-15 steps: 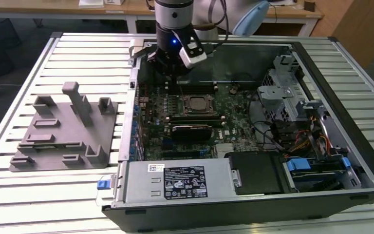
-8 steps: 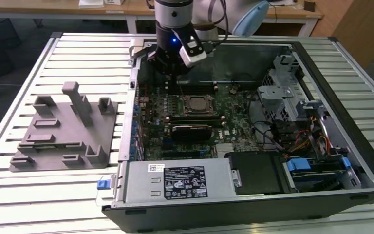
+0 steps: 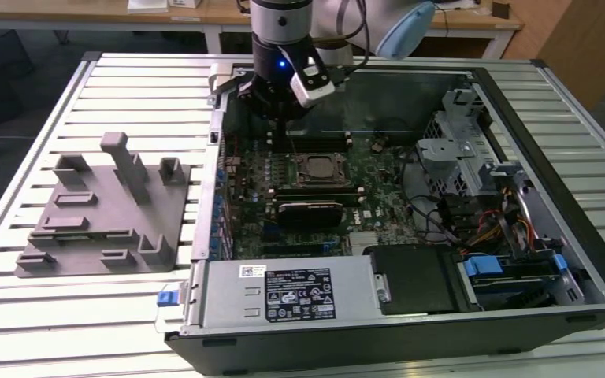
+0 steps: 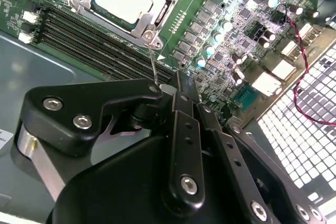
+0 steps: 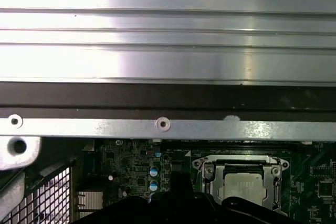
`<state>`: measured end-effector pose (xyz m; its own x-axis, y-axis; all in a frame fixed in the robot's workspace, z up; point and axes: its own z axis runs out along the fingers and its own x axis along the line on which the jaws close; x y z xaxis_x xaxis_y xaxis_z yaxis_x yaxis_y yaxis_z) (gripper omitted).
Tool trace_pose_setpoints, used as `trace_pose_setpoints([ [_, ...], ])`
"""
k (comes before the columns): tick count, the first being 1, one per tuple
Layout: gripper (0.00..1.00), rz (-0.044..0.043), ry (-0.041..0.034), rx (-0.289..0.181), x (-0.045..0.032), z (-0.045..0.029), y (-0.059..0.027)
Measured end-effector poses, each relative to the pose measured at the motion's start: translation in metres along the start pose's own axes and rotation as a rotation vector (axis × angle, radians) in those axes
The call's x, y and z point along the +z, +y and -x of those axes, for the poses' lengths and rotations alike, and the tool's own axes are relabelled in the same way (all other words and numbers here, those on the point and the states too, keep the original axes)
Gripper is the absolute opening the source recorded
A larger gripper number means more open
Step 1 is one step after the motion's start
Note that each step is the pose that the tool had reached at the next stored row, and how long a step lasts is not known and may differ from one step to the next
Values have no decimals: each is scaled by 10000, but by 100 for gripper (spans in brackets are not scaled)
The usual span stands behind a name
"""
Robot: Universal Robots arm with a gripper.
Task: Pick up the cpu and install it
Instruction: 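Install the first cpu locking lever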
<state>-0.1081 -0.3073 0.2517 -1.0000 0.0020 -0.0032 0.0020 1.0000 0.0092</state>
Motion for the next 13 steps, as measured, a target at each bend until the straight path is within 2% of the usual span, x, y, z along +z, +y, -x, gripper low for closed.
trace_pose_setpoints([
  [5, 11, 0, 0, 1, 0, 27, 0],
  [13, 11, 0, 0, 0, 1, 162, 0],
])
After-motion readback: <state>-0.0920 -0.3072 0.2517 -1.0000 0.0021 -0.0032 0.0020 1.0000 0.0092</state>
